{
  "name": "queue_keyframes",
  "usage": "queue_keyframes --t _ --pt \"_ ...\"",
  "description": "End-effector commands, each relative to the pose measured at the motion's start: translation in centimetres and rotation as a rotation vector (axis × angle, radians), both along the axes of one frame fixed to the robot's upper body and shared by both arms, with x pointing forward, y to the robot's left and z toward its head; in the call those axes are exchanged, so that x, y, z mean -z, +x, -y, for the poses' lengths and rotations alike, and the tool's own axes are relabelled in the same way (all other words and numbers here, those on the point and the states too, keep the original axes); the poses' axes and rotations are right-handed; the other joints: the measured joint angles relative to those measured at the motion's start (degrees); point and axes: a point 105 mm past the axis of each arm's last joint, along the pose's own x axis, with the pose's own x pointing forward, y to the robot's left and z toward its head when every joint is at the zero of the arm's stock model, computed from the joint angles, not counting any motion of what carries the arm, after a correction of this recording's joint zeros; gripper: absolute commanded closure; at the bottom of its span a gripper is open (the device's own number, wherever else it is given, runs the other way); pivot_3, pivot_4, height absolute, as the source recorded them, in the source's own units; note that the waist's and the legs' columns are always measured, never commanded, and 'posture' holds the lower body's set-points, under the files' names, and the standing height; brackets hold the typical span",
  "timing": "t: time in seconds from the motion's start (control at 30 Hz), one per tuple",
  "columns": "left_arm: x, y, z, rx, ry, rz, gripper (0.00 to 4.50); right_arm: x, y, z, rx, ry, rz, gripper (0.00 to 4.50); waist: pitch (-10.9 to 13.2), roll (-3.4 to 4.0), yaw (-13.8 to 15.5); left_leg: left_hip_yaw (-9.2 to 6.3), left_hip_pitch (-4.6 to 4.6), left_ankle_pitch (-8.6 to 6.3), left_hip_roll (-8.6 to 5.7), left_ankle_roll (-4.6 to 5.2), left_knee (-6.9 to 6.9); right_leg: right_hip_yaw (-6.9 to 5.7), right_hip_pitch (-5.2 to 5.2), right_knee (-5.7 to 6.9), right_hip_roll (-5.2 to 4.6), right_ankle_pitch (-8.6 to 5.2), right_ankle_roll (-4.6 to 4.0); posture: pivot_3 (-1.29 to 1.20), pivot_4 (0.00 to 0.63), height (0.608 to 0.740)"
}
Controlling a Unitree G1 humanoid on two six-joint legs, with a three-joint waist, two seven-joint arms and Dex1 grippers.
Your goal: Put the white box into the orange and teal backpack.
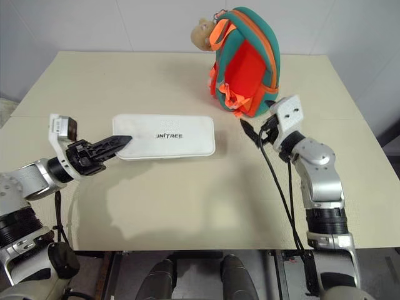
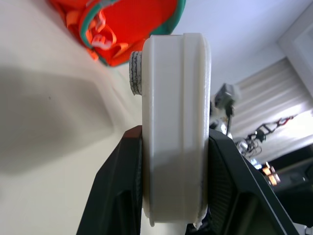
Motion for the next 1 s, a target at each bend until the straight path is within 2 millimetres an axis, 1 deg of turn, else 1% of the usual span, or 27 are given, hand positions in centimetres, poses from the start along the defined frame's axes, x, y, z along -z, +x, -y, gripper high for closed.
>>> queue_keyframes --t 0.03,0.2,0.4,0.53,0.63,0.83,1.0 --pt "-1.1 -1.1 -0.6 -0.024 -0.024 0.060 3.17 -1.8 1.4 1.6 0.100 0.067 0.057 0.00 0.00 0.00 -0.02 0.00 0.00 0.00 0.00 0.00 -0.01 0.00 0.00 0.00 0.00 0.00 0.00 0.00 0.150 0.740" --pt "-1.8 -1.4 -1.5 -0.066 -0.075 0.093 3.17 -2.8 3.9 2.9 0.189 0.145 0.070 0.00 0.00 0.00 -0.09 0.00 -0.03 0.00 0.00 0.00 -0.04 0.00 -0.02 -0.03 0.00 0.00 0.00 0.00 0.150 0.740" --pt "-1.7 -1.8 -1.9 -0.090 -0.098 0.091 3.17 -3.6 6.2 3.1 0.194 0.177 0.052 0.00 0.00 0.00 -0.28 0.01 -0.03 0.00 -0.01 0.00 -0.08 0.01 -0.01 -0.07 0.00 0.01 0.01 0.00 0.150 0.740" --pt "-1.5 -2.0 -1.8 -0.084 -0.102 0.081 3.17 -4.4 6.9 3.4 0.199 0.209 0.066 0.00 0.00 0.00 -0.37 0.00 -0.04 0.00 -0.01 -0.01 -0.13 0.00 -0.02 -0.12 0.00 0.01 0.02 0.00 0.150 0.740" --pt "-1.2 -2.2 -1.7 -0.076 -0.099 0.073 3.17 -5.2 7.2 2.9 0.148 0.260 0.063 0.00 0.01 0.00 -0.47 0.01 -0.07 -0.01 -0.01 -0.02 -0.13 0.01 -0.02 -0.17 0.00 0.01 0.02 0.00 0.150 0.740" --pt "-1.1 -2.3 -1.5 -0.072 -0.091 0.068 3.17 -5.7 7.8 2.2 0.114 0.304 0.035 0.00 0.01 0.00 -1.13 0.01 -0.07 -0.02 -0.01 -0.03 -0.14 0.00 -0.01 -0.20 0.00 0.01 0.02 0.00 0.150 0.740" --pt "-1.0 -2.4 -1.4 -0.075 -0.087 0.066 3.17 -5.6 8.1 1.6 0.116 0.312 0.009 0.00 0.00 0.00 -1.51 0.00 -0.08 -0.02 -0.01 -0.04 -0.14 0.00 -0.01 -0.21 0.00 0.01 0.02 0.00 0.150 0.740"
